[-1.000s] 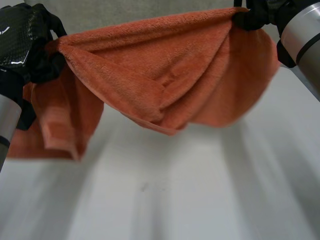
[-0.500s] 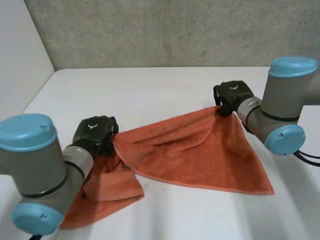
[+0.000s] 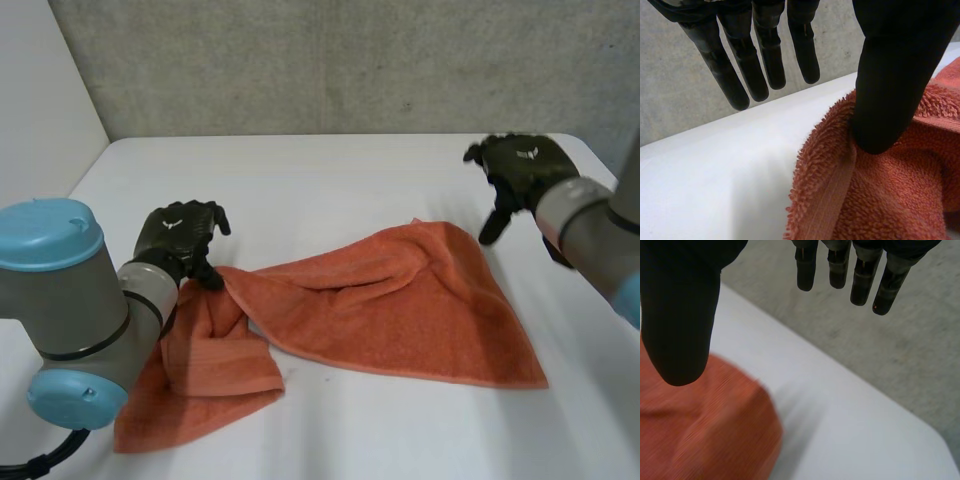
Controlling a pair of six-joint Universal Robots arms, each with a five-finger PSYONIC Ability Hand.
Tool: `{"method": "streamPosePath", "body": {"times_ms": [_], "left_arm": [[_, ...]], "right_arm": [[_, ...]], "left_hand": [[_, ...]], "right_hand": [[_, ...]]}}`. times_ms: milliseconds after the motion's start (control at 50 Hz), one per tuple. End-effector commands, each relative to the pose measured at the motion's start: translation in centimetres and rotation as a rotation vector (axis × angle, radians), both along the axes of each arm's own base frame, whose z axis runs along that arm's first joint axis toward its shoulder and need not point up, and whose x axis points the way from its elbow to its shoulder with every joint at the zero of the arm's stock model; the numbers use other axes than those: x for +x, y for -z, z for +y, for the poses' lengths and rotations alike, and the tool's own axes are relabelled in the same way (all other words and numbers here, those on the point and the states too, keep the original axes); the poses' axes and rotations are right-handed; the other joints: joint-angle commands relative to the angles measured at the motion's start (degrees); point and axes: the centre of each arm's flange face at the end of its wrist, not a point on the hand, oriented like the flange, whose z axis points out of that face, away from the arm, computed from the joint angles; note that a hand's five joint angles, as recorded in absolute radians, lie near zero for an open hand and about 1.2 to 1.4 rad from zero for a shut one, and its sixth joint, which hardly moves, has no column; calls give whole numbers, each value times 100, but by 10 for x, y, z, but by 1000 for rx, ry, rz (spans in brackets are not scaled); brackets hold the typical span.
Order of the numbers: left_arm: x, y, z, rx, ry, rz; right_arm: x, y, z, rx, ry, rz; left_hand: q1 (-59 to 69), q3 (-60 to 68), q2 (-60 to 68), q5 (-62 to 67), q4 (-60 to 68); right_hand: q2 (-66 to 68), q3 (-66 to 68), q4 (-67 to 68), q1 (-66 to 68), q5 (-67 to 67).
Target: Fold the laundry
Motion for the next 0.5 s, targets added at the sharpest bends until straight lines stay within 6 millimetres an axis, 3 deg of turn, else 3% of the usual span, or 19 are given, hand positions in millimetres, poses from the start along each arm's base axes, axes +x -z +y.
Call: {"method": "streamPosePath", "body": {"times_ms": [20,140,180,280,500], "left_arm": [[2,4,-2,10,-7,-2],[2,4,-2,11,-7,-4],[3,4,-2,12,-8,-5],[3,4,-2,12,-10,-6],[3,4,-2,14,-12,-5]], "right_arm": [[-27,28,60,104,-99,126],[-37,49,82,152,-138,163],[-38,65,91,164,-160,160],[-42,80,95,156,-157,156],[-44,104,100,179,-213,144]], "left_hand": [[351,404,407,418,409],[418,471,474,486,477],[552,605,607,619,610],[1508,1561,1563,1575,1566],[1663,1716,1719,1730,1721]], "right_hand": [[431,473,364,503,290],[567,609,501,640,427],[651,693,585,724,511],[819,862,753,892,679],[1358,1400,1292,1431,1218]]}}
